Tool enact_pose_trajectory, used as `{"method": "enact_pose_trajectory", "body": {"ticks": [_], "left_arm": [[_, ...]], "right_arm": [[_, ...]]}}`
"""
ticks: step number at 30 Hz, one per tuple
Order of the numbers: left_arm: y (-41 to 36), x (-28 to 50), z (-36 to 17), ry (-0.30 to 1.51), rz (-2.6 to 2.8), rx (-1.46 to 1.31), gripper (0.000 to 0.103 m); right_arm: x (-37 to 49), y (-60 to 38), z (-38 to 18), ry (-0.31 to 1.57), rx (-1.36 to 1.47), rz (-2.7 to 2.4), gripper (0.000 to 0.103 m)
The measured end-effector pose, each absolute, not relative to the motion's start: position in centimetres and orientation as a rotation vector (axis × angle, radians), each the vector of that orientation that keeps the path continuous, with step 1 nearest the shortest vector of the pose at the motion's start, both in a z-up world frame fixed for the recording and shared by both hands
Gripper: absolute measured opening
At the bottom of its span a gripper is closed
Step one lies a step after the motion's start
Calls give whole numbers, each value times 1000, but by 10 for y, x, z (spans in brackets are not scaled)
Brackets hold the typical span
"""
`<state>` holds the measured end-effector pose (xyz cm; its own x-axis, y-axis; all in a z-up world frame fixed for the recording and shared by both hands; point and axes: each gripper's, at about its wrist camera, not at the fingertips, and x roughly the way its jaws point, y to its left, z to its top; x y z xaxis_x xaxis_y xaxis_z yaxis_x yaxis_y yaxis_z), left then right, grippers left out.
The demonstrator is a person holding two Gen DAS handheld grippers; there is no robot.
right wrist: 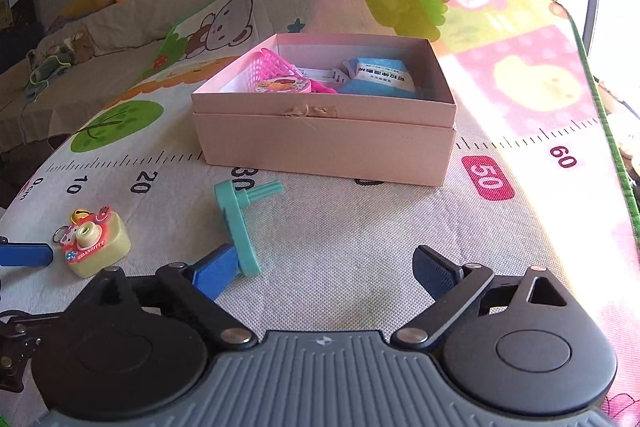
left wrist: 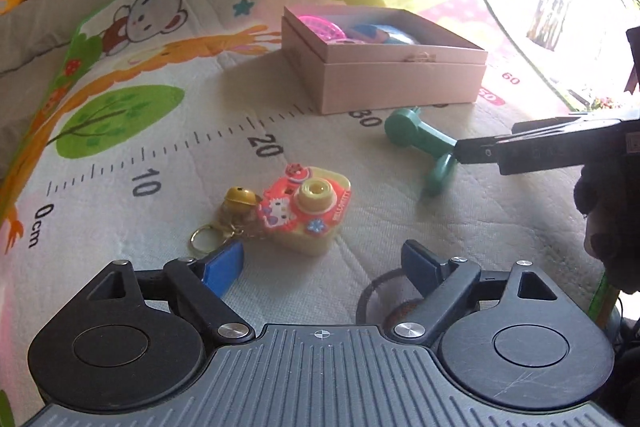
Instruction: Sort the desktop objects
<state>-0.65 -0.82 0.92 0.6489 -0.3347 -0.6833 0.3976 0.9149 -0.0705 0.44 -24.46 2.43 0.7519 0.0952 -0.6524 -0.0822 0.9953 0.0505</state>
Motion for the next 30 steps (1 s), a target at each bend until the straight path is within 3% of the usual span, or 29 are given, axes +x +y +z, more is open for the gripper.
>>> {"method": "enact_pose_trajectory", "body": {"ticks": [6, 12, 19, 22, 26, 30], "left_arm": [[-31, 21, 8, 751, -411, 66, 95], [-28, 16, 8, 728, -394, 172, 87], [13, 9, 14, 735, -238, 201, 93], [16, 10, 20, 757, -291, 125, 94], [-10, 15, 19, 796, -370, 64, 94], [-33, 24, 17, 806, -385, 55, 93]], "right_arm": [[3, -262, 23, 711, 107, 53, 97], [-3, -257, 31, 682, 52, 118, 100], [13, -226, 40, 683, -18, 211, 100], [21, -215, 39, 686, -52, 239, 86], [28, -211, 35, 734, -73, 251, 55], [22, -227, 36, 731, -46, 218, 53]]}}
